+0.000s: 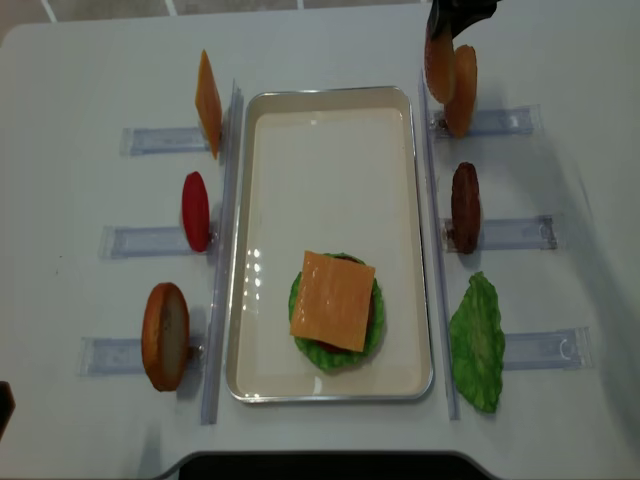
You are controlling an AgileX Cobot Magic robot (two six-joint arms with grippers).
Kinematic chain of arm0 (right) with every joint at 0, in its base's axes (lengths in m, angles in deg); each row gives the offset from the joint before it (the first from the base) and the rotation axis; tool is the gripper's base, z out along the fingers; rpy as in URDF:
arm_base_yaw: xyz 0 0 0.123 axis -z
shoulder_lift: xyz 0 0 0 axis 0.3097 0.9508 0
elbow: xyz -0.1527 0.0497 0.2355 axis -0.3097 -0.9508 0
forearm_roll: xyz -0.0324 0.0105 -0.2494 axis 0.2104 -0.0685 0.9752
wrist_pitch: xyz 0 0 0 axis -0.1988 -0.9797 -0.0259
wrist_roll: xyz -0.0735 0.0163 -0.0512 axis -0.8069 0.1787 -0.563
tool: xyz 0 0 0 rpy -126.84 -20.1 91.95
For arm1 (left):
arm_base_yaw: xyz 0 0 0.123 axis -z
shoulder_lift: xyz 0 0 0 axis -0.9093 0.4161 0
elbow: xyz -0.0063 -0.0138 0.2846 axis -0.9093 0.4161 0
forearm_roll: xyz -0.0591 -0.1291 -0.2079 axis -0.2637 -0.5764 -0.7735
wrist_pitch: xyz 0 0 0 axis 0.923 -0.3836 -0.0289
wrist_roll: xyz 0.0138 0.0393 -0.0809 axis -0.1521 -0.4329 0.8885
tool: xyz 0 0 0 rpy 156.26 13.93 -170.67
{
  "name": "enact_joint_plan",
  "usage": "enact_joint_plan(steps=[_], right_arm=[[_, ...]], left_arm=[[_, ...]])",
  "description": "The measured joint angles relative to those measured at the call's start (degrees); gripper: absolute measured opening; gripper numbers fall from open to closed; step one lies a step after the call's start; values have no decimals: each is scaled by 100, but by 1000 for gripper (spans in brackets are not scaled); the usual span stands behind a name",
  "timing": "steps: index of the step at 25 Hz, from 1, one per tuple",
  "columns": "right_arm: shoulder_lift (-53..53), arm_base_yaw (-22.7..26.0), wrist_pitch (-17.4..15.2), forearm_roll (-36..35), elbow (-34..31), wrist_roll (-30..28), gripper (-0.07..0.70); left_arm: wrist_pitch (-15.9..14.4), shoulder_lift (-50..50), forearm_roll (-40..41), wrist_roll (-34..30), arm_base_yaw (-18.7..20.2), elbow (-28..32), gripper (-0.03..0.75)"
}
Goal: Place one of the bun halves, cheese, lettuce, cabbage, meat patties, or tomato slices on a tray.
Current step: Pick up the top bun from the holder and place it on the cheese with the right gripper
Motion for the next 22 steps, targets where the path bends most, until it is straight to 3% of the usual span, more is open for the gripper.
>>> enact_joint_plan(steps=[5, 10, 22], right_arm=[[-317, 0, 0, -443, -71, -252, 118], [-768, 0, 70, -978, -756, -617, 118], [-1951, 0, 1092, -3585, -2689, -2662, 118]], left_arm=[[0, 0, 0, 0, 0, 0, 0], [0, 0, 0, 0, 0, 0, 0], [0, 0, 0, 0, 0, 0, 0]])
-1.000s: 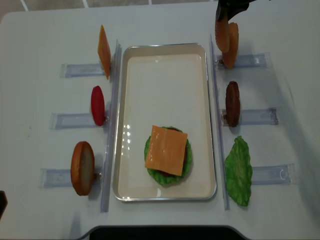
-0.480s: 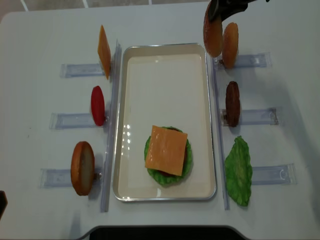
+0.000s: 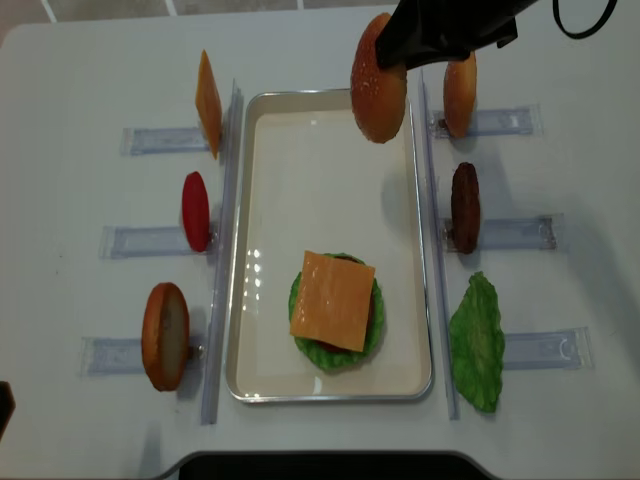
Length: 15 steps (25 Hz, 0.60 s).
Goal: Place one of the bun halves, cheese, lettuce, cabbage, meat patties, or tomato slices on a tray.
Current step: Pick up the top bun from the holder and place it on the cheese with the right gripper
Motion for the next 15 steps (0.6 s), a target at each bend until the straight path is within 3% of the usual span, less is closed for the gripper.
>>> enact_joint_plan(steps=[7, 15], right_arm=[[-362, 0, 382, -2011, -1404, -1697, 118], [-373, -197, 418, -3631, -2701, -3331, 113]], left_arm=[[0, 0, 0, 0, 0, 0, 0], [0, 0, 0, 0, 0, 0, 0]])
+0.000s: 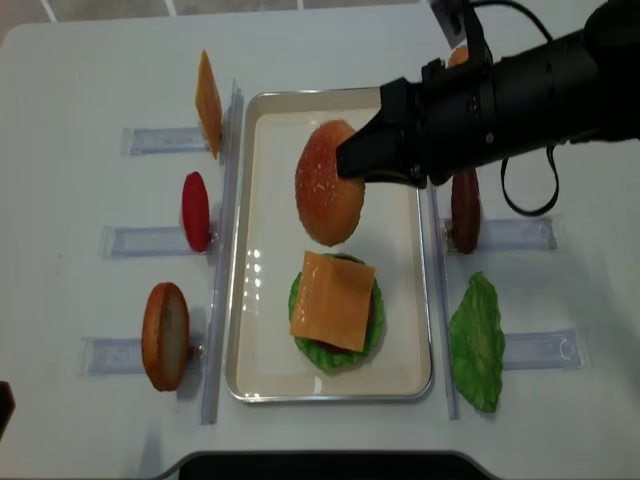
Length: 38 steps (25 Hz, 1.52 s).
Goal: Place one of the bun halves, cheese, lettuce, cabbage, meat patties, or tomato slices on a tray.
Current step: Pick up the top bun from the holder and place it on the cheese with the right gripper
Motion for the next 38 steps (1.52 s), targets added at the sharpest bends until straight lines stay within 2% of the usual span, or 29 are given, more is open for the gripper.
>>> enact_joint_plan(steps=[7, 11, 21, 28, 38], right_arm=[[-2, -19, 27, -1041, -986, -1035, 109], [-6, -19, 44, -1386, -1302, -1364, 109], [297, -19, -192, -1491, -1347, -1718, 109], [341, -131, -216, -1952, -1563, -2268, 109], [728, -141, -370, -2014, -1563, -2383, 109]], left_arm=[[0, 0, 0, 0, 0, 0, 0], [0, 0, 0, 0, 0, 0, 0], [0, 0, -5, 0, 0, 0, 0], [0, 0, -5, 0, 0, 0, 0], [0, 0, -5, 0, 0, 0, 0]])
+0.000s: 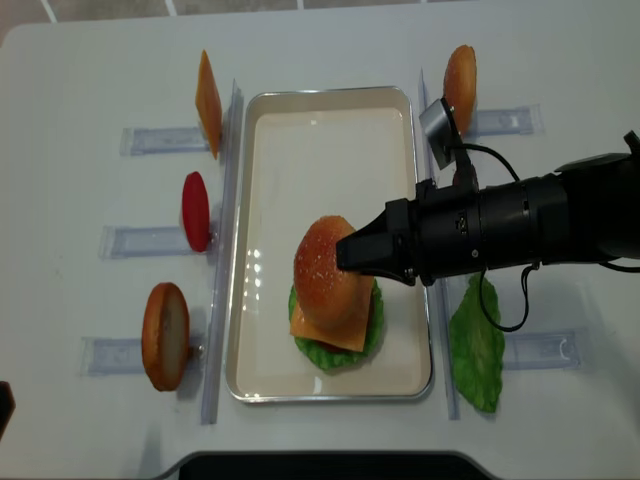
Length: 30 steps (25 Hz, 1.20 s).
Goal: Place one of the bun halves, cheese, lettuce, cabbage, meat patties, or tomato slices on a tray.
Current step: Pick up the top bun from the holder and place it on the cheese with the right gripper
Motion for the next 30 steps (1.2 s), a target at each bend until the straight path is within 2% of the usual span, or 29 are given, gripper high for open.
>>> enact_joint_plan(steps=[19, 30], right_arm=[[230, 0, -27, -5, 0, -182, 109], [237, 0, 103, -5, 0, -213, 109]], left_arm=[[0, 0, -5, 0, 0, 0, 0], [0, 0, -5, 0, 0, 0, 0]])
